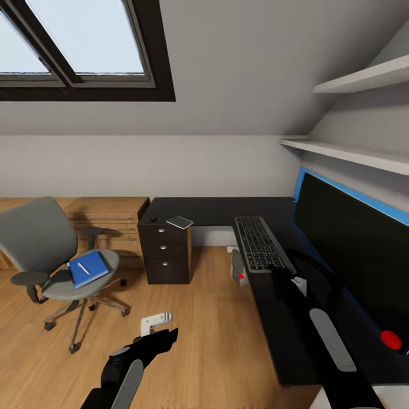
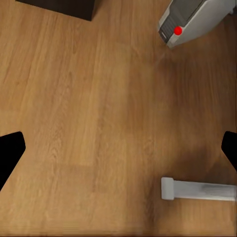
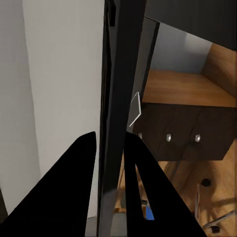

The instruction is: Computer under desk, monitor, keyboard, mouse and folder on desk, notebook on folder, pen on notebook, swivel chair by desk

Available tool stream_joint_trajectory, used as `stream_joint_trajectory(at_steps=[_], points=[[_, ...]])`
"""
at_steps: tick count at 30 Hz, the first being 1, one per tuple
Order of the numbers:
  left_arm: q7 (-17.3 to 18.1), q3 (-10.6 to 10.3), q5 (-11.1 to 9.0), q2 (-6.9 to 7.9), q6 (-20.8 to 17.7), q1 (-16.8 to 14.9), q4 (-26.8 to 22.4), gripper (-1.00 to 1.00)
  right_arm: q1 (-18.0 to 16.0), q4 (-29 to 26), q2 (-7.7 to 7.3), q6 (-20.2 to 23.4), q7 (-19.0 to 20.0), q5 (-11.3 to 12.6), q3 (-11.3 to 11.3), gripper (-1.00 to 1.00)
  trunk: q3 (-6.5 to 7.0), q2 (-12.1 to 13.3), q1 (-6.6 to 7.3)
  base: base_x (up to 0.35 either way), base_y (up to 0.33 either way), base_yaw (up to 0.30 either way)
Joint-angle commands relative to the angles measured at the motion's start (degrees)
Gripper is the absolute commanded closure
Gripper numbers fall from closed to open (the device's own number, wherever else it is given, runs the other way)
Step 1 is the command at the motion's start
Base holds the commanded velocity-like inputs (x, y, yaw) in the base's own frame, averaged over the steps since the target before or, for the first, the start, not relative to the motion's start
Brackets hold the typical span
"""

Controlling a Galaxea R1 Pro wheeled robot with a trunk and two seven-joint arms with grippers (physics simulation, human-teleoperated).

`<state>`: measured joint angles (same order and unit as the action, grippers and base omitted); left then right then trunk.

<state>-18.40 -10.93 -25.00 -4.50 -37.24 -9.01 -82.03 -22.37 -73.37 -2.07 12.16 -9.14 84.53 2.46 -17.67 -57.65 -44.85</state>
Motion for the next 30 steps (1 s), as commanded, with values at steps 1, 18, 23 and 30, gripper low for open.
stream_joint_trajectory(at_steps=[1, 18, 23, 30], points=[[-0.51, 0.07, -0.69, 0.01, -0.18, -0.04, -0.12, -1.0, -0.04, -0.08, 0.03, 0.17, -0.26, 0.55, 0.09, 1.0, -0.07, -0.06, 0.02, -0.118, -0.058, 0.0], [-0.32, 0.91, -0.83, 0.11, -0.07, -0.04, -0.24, -1.0, -0.04, 2.77, 0.45, -0.15, 0.15, 0.55, -0.09, 1.0, -0.07, -0.06, 0.02, -0.219, -0.083, 0.0], [-0.25, 1.0, -0.84, 0.15, -0.11, -0.04, -0.24, -1.0, -0.04, 3.03, 0.49, -0.29, 0.25, 0.45, -0.15, 1.0, -0.07, -0.06, 0.02, -0.219, -0.208, 0.0], [-0.12, 2.53, -0.9, 0.19, -0.04, -0.04, -0.28, -1.0, -0.04, 5.49, 1.14, -0.36, 0.26, 0.51, -0.17, 1.0, -0.07, -0.06, 0.02, -0.044, -0.038, 0.0]])
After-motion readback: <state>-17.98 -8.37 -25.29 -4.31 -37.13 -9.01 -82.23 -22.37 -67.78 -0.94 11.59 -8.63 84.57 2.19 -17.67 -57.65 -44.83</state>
